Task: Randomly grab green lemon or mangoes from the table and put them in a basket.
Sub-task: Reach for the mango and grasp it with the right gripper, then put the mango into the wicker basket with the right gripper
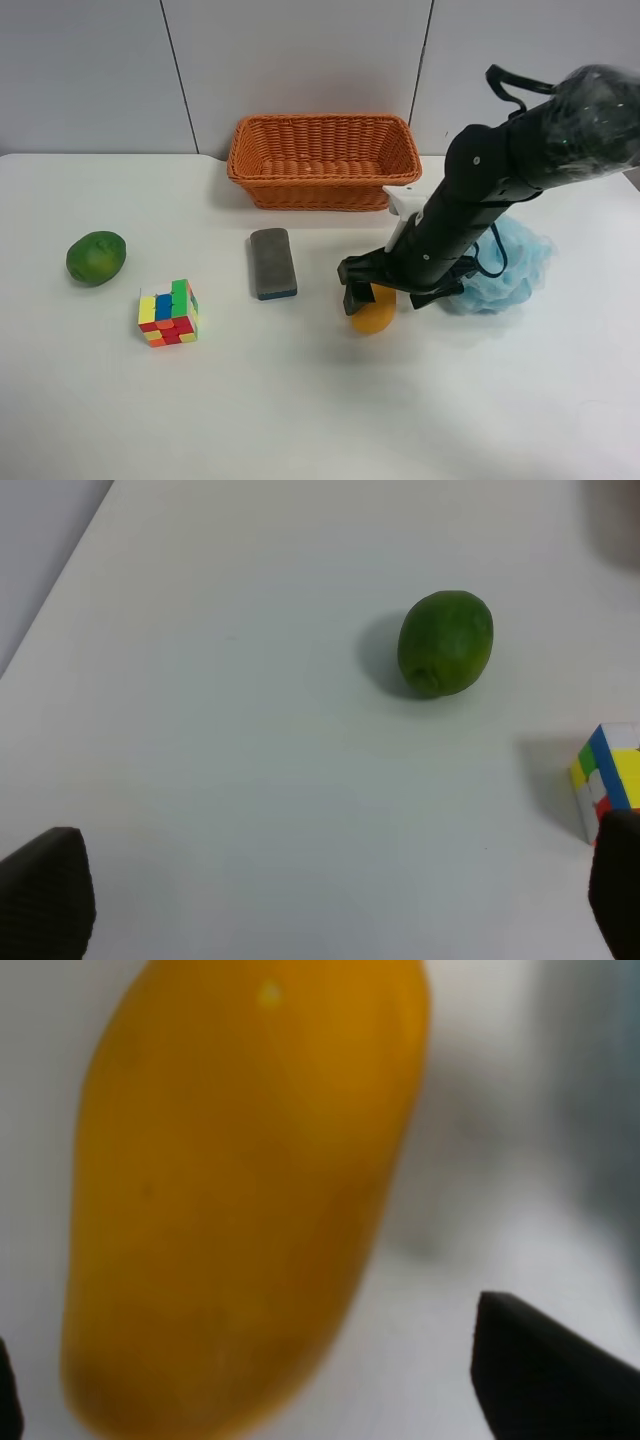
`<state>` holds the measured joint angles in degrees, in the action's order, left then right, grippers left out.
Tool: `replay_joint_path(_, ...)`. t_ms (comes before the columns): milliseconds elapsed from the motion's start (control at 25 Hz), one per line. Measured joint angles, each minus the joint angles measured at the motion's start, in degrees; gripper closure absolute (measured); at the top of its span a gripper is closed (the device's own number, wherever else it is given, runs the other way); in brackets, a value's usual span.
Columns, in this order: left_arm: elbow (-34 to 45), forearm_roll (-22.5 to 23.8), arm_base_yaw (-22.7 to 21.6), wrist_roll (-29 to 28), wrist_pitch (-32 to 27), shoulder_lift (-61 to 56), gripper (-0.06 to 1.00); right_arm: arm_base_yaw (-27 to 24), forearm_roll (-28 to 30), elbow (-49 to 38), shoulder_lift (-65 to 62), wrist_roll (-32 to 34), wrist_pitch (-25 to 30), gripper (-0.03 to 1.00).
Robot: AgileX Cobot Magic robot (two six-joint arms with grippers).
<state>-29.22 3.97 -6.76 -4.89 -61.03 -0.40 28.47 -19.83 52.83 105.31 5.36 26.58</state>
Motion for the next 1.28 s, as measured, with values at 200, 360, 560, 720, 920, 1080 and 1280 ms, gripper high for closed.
replay_joint_path(200,0.0,0.0,0.0,0.0,0.0,0.0,-0.05,0.0,-3.2,0.1,2.8,-1.2,-3.9,0.09)
replay_joint_path(360,0.0,0.0,0.0,0.1,0.0,0.0,-0.05,0.0,-4.4,0.1,2.9,-1.4,-5.7,0.09)
replay_joint_path(560,0.0,0.0,0.0,0.1,0.0,0.0,-0.05,0.0,-5.6,0.1,3.0,-1.6,-6.5,0.1)
replay_joint_path(720,0.0,0.0,0.0,0.1,0.0,0.0,-0.05,0.0,-6.3,0.1,3.0,-1.9,-6.5,0.15)
replay_joint_path(920,0.0,0.0,0.0,0.1,0.0,0.0,-0.05,0.0,-8.0,0.1,3.0,-2.8,-6.5,0.33)
replay_joint_path(1080,0.0,0.0,0.0,0.1,0.0,0.0,-0.05,0.0,-8.2,0.1,3.0,-2.9,-6.0,0.33)
replay_joint_path(1280,0.0,0.0,0.0,0.1,0.0,0.0,-0.05,0.0,-8.2,0.1,3.0,-2.9,-5.7,0.33)
